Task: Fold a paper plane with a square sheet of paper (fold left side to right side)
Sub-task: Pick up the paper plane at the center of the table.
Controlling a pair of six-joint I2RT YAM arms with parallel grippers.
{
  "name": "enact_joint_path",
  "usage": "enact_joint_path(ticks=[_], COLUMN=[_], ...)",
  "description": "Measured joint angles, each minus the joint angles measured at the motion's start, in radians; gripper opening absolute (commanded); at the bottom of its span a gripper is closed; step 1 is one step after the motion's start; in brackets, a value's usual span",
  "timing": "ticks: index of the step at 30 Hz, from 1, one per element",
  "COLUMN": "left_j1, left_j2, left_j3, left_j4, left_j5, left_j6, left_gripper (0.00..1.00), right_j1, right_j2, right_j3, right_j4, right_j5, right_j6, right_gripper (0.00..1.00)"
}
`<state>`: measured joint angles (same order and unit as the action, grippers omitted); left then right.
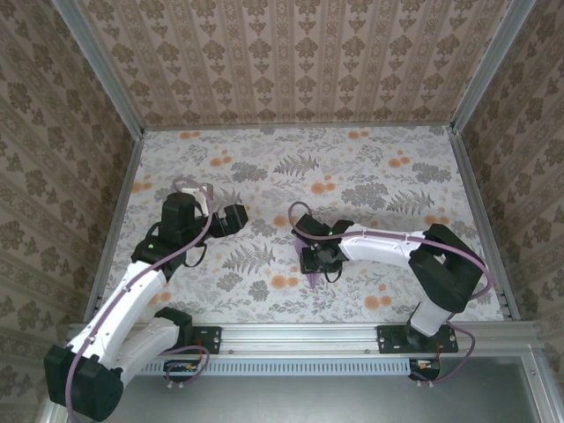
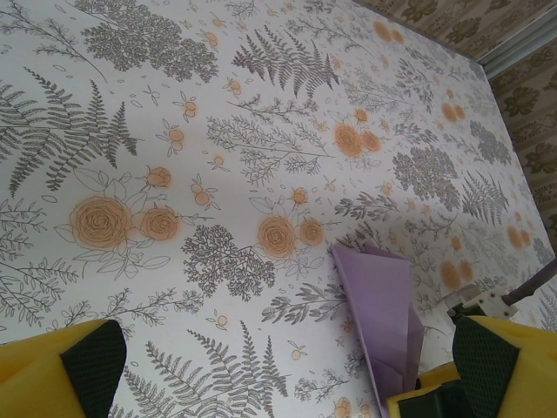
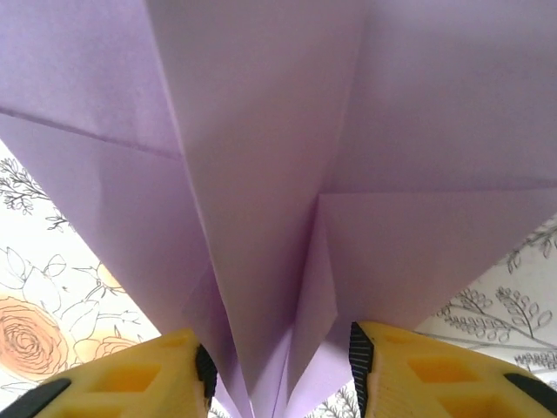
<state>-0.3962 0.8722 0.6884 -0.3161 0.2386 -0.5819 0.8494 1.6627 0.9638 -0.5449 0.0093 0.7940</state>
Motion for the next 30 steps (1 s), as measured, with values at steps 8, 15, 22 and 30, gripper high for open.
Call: enact_joint_path(ticks=[8, 15, 22, 30], left_j1=[0.006, 0.018, 0.026, 0.036], left_j2=[0.000, 0.000, 0.008, 0.008], left_j3=[-0.001, -0.001, -0.001, -0.001], left_j4=[0.000, -0.001, -0.002, -0.014], left_j5=[0.000, 0.002, 0.012, 0.032], left_j6=[0.000, 0.000, 0.001, 0.016], left_gripper=[1.00, 1.00, 1.00, 1.00], right_j1=[0.001, 0.001, -0.003, -0.097], right_j2=[0.047, 0.055, 0.045, 0.069], right_j3=[0.017, 0.032, 0.082, 0.296], right_j4=[0.007, 0.013, -0.042, -0.171], right_j5=[0.006, 0.006, 0.007, 0.008], right_j6=[0.005, 0.006, 0.001, -0.060], right_gripper=[0.21, 0.04, 0.00, 0.00])
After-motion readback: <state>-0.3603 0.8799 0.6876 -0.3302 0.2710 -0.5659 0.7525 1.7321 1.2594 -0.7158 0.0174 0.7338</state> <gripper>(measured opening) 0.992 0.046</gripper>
